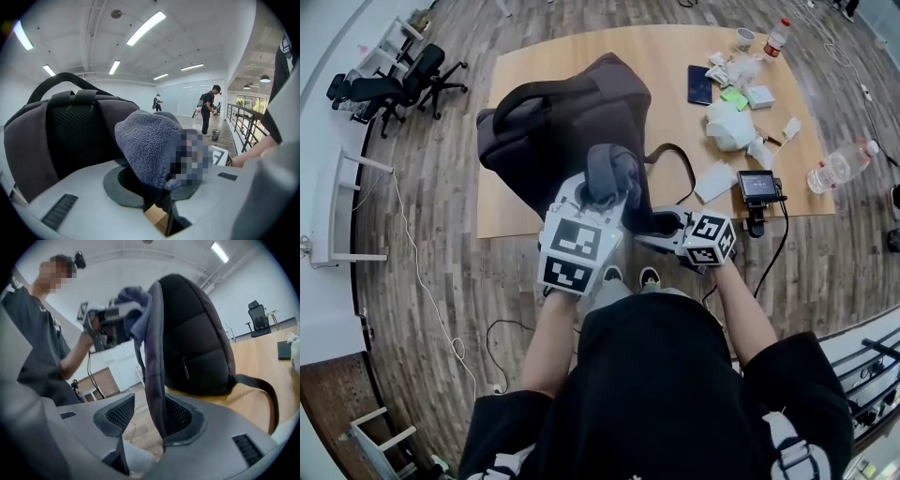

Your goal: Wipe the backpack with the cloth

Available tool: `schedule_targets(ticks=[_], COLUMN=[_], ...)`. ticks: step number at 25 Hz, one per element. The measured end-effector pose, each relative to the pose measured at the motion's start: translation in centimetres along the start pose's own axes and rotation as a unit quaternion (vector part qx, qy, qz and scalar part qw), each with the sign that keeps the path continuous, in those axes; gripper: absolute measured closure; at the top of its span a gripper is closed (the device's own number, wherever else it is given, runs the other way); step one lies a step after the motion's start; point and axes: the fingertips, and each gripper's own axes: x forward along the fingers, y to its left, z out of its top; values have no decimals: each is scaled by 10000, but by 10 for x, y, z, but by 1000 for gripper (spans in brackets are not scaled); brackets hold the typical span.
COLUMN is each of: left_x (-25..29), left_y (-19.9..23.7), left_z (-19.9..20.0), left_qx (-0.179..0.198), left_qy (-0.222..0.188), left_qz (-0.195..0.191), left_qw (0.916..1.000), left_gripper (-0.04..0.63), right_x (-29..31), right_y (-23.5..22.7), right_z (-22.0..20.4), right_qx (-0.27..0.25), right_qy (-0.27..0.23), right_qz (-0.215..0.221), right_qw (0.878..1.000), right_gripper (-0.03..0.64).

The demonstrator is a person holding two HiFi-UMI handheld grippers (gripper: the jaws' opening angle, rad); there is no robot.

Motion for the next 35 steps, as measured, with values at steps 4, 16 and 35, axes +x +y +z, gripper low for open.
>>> schedule_targets(ticks=[4, 16, 35], left_x=[1, 15, -4], left_y=[4, -69, 36], left_z=[5, -70, 38], left_qx=[41, -48, 399], left_qy=[-76, 453, -371], left_qz=[43, -554, 908], left_qw=[10000, 9974, 9944], left_gripper=[497, 497, 497], right_x=[6, 1, 4], right_y=[-14, 10, 31], right_z=[-26, -15, -11], right_qx=[-233, -449, -236], right_qy=[571, 408, 137], right_qz=[-386, -228, -35], right_qw=[9974, 9979, 9996], right_gripper=[552, 565, 565])
